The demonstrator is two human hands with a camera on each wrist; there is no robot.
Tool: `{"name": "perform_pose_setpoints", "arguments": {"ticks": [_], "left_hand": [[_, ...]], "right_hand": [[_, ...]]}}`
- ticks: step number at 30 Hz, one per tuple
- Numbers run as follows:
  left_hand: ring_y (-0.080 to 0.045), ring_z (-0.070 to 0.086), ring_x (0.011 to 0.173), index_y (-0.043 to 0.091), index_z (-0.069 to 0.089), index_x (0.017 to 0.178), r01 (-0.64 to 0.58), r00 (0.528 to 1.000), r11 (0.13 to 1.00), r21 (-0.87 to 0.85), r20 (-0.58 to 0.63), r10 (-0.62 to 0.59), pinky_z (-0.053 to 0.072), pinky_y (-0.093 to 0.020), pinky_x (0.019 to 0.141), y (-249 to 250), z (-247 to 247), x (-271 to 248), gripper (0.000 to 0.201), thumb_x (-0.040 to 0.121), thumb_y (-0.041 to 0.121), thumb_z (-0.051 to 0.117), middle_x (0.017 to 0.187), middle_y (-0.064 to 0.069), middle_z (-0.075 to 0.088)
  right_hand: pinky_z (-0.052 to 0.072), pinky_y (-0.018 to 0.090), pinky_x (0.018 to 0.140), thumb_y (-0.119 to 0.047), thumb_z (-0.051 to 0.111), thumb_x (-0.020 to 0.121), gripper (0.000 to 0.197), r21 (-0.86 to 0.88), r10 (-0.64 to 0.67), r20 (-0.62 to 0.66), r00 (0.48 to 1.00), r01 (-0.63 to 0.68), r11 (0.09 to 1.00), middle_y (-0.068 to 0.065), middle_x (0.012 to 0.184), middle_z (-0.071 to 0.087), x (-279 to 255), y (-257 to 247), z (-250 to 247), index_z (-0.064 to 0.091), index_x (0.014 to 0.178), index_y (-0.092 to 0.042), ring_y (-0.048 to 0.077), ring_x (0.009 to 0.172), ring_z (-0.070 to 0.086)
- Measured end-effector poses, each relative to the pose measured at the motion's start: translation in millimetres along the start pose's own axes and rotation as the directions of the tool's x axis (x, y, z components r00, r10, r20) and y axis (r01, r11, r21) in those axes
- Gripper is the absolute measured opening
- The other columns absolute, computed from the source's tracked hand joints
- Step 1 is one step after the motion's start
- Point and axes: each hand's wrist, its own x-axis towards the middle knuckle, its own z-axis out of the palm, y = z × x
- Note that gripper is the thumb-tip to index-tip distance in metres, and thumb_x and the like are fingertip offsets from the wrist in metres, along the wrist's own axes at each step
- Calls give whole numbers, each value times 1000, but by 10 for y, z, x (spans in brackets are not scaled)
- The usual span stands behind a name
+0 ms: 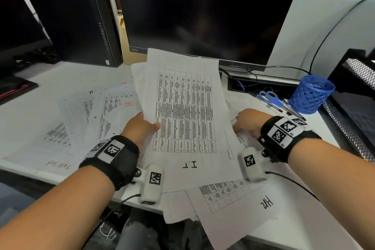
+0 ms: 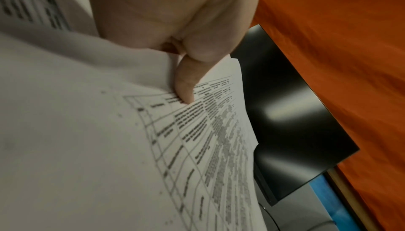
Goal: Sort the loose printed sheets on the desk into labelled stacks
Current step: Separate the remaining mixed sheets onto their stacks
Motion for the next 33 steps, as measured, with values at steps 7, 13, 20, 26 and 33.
{"name": "perform_pose_setpoints", "arguments": {"ticks": [7,13,20,26,33], "left_hand": [[-26,50,121,12,49,136,-53,996,973,-223,-77,37,33,-40,109,24,-229,-69,42,95,14,56,128,-4,57],[-26,49,118,6,49,134,-41,999,998,48,0,41,34,-29,91,28,-197,-146,37,100,19,47,127,-6,55],[-16,49,99,7,49,132,-59,998,993,97,36,56,35,-28,87,-19,-179,-130,34,100,17,45,120,-4,57],[-23,51,115,11,52,131,-76,997,997,20,-19,76,38,-35,99,25,-403,-74,34,98,19,50,134,-8,54],[-17,65,82,20,64,101,-260,958,964,-61,-138,250,54,-22,65,301,-630,-83,14,95,18,52,97,-3,70]], "right_hand": [[44,43,102,-16,64,89,26,565,26,-48,998,6,825,18,115,62,45,287,-156,58,109,0,32,111,58],[45,52,97,-31,66,84,40,779,133,-57,989,-39,626,15,115,62,282,316,-190,60,113,-3,30,103,59],[43,39,103,-18,62,86,43,413,18,-79,997,16,911,16,128,57,266,-17,-47,56,123,3,33,119,53],[52,41,94,-16,71,83,32,433,-54,-150,987,115,894,11,111,68,201,84,-127,65,114,-8,30,102,65],[55,23,66,-3,65,86,23,618,-159,-280,947,304,725,-2,82,76,-69,362,-532,67,108,-7,12,72,72]]}}
